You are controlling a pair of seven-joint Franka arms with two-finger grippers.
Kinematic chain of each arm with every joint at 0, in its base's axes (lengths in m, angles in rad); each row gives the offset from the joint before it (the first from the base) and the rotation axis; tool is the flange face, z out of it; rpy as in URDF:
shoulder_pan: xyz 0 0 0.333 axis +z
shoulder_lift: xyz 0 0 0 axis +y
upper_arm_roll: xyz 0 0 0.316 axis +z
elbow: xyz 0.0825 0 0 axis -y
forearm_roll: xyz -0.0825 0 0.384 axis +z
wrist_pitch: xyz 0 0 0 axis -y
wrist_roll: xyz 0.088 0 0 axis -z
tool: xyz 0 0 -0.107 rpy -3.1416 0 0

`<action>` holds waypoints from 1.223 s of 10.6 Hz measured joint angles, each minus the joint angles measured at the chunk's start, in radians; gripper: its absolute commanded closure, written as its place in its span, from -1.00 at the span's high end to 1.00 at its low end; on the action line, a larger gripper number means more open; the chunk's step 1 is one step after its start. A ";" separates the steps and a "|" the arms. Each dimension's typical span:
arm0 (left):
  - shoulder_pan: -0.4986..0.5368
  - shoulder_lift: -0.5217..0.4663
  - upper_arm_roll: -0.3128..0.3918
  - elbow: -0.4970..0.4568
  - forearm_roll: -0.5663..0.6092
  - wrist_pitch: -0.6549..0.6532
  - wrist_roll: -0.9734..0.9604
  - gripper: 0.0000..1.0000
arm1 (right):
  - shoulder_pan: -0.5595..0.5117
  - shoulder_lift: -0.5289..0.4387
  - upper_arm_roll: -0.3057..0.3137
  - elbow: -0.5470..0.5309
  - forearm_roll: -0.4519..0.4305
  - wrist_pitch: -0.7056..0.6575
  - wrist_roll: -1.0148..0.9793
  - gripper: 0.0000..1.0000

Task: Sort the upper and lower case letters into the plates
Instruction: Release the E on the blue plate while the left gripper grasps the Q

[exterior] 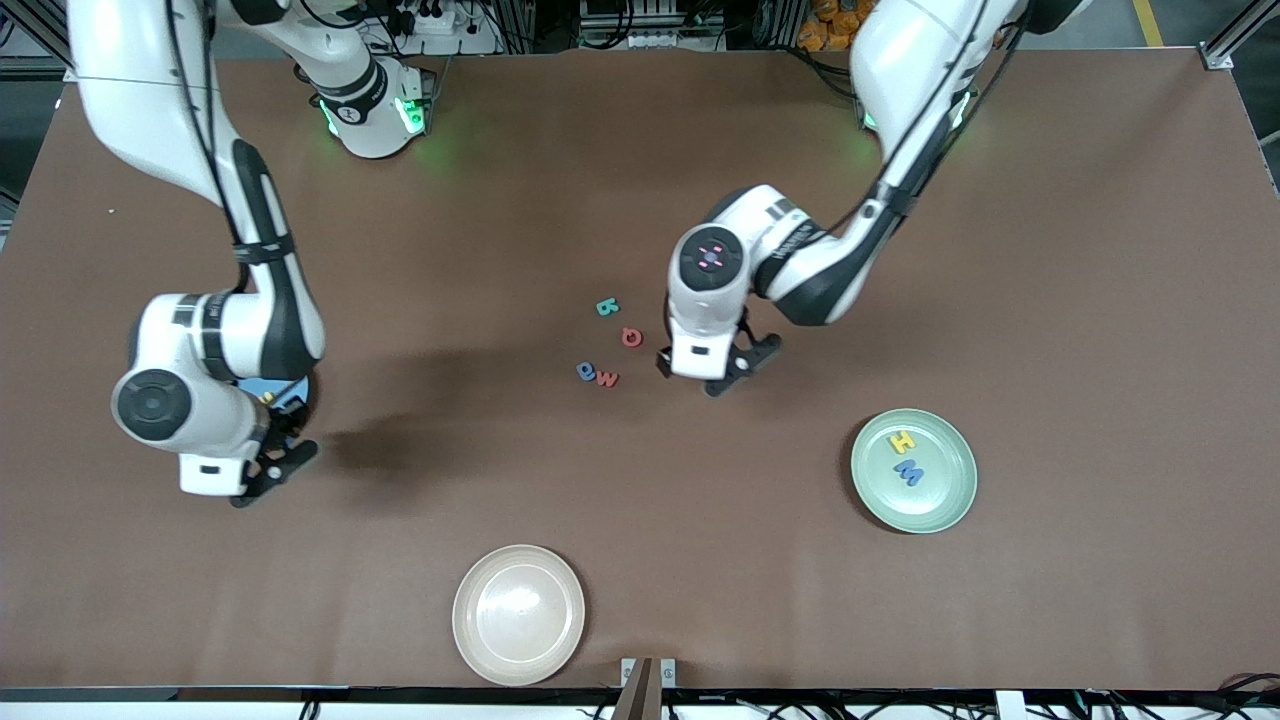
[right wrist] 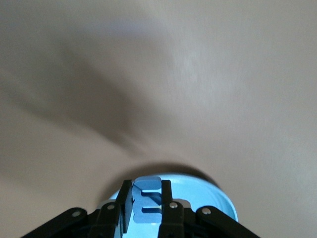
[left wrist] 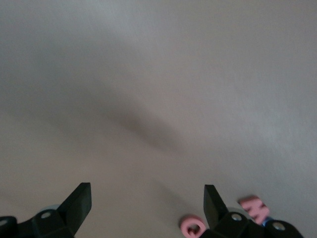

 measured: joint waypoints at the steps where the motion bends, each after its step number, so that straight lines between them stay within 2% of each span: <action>1: -0.030 0.022 0.000 -0.001 0.000 0.047 -0.074 1.00 | -0.022 -0.013 0.000 -0.024 0.000 0.001 -0.027 -1.00; 2: -0.057 0.043 0.001 -0.002 0.000 0.087 -0.142 1.00 | -0.047 -0.019 0.000 -0.041 0.000 0.002 -0.058 -0.58; 3: -0.077 0.062 0.001 -0.003 0.000 0.112 -0.195 1.00 | -0.073 -0.019 0.001 -0.058 0.001 0.002 -0.081 0.45; 4: -0.097 0.079 0.003 -0.003 0.000 0.127 -0.235 1.00 | -0.096 -0.019 0.001 -0.075 0.002 0.002 -0.091 0.99; 8: -0.144 0.130 0.011 -0.004 0.002 0.168 -0.275 1.00 | -0.112 -0.021 0.012 -0.087 0.003 0.013 -0.094 1.00; 11: -0.145 0.141 0.016 -0.004 0.043 0.179 -0.275 0.87 | -0.107 -0.029 0.018 -0.049 0.013 0.023 -0.093 1.00; 13: -0.145 0.144 0.017 -0.004 0.049 0.186 -0.275 0.71 | -0.107 -0.039 0.024 -0.033 0.088 0.021 -0.093 1.00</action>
